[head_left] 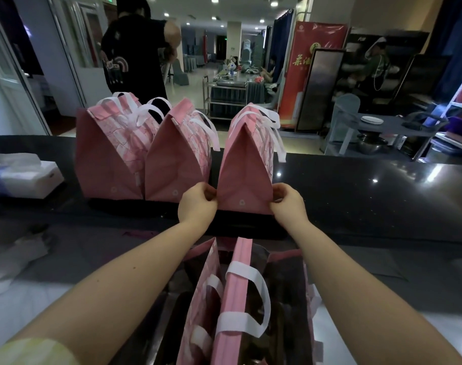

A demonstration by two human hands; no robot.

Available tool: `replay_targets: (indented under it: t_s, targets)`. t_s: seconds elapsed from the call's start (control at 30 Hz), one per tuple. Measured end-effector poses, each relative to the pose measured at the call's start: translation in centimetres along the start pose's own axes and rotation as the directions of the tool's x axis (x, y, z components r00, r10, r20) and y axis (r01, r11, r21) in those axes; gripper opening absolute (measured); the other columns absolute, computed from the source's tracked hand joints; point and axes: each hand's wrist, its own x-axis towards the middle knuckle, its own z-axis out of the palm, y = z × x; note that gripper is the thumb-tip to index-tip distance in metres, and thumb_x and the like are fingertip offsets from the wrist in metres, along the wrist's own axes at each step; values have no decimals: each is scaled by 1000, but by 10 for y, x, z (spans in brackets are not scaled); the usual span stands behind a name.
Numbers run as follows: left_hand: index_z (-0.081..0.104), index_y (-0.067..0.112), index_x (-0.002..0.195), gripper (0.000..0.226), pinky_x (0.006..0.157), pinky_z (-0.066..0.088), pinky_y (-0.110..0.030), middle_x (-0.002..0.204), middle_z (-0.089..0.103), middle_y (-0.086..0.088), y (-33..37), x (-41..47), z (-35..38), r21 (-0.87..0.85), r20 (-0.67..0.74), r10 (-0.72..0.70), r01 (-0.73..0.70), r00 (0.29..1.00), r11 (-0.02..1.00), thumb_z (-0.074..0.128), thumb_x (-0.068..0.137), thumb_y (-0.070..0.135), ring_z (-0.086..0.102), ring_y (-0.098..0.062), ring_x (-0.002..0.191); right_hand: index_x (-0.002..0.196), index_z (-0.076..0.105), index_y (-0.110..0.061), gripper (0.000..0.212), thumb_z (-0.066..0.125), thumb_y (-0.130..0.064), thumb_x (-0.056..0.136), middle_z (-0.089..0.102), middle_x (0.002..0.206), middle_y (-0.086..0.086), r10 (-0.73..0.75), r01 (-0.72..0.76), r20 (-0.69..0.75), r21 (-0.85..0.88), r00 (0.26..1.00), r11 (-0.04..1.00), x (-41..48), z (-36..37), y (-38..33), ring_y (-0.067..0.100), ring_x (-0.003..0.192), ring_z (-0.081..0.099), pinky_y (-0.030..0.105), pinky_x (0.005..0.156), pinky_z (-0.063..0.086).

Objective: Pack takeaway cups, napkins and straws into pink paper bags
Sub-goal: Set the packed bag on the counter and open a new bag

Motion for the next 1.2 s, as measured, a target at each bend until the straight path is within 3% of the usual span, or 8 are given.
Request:
replay_targets:
  t_s: [0.27, 0.43, 0.63, 0.77, 0.93, 1.03, 1.1, 1.2]
  targets:
    - [74, 21, 99, 19, 79, 52, -30, 97, 73, 2, 4, 3, -11, -20, -68, -98, 96, 993, 995, 67, 81, 23, 66, -19, 92, 93, 60, -36, 33, 57, -5, 83, 67, 95, -12, 20, -20, 20, 28, 1000, 999, 8, 25, -9, 9, 84, 65, 26, 72, 51]
    - [71, 20, 102, 21, 76, 50, -27, 88, 69, 8, 10, -10, -13, -52, -63, -103, 100, 993, 994, 72, 81, 25, 66, -16, 89, 118, 62, -21, 47, 65, 6, 80, 68, 114, 0, 56, -82, 215, 111, 975, 991, 9, 15, -1, 15, 96, 67, 34, 86, 56]
    - [66, 23, 106, 27, 85, 53, -36, 100, 67, 4, 30, -46, -16, 94, 26, 10, -12, 1000, 996, 74, 81, 28, 62, -17, 93, 97, 61, -25, 31, 74, -6, 77, 64, 95, -8, -92, 90, 200, 22, 976, 996, -16, -5, -9, 10, 85, 61, 26, 78, 52]
    - [65, 27, 111, 28, 88, 52, -38, 107, 63, 5, 52, -85, -18, 204, 45, 10, -19, 999, 979, 71, 83, 30, 61, -18, 100, 87, 63, -30, 25, 78, -12, 76, 65, 89, -8, -161, 170, 415, 16, 896, 985, -43, -18, -9, 7, 81, 62, 26, 77, 53]
    - [66, 32, 112, 31, 94, 49, -44, 113, 66, 5, 80, -148, -17, 299, -54, -81, 94, 995, 950, 70, 82, 32, 58, -20, 111, 93, 64, -38, 27, 79, -23, 76, 63, 90, -19, -201, 258, 535, -32, 821, 966, -68, -52, 12, -5, 83, 56, 13, 64, 40]
    - [69, 34, 107, 27, 95, 49, -44, 112, 67, 5, 93, -188, -15, 284, -108, -113, 139, 988, 949, 70, 80, 31, 56, -22, 113, 104, 66, -32, 31, 79, -27, 77, 62, 94, -17, -256, 317, 531, -25, 808, 948, -77, -70, 28, -6, 85, 54, 13, 67, 39]
    - [71, 32, 104, 25, 94, 49, -43, 109, 67, 6, 98, -218, -15, 222, -171, -115, 152, 978, 963, 70, 80, 27, 57, -21, 111, 109, 67, -30, 32, 78, -27, 79, 63, 99, -14, -257, 274, 526, 46, 811, 961, -83, -81, 39, -1, 88, 58, 17, 73, 43]
    - [72, 32, 100, 24, 95, 48, -46, 107, 67, 10, 100, -264, -19, 164, -287, -70, 121, 955, 979, 76, 77, 26, 58, -18, 108, 114, 62, -35, 34, 74, -29, 84, 61, 101, -18, -205, 145, 545, 152, 813, 978, -91, -92, 56, -2, 86, 58, 12, 64, 44]
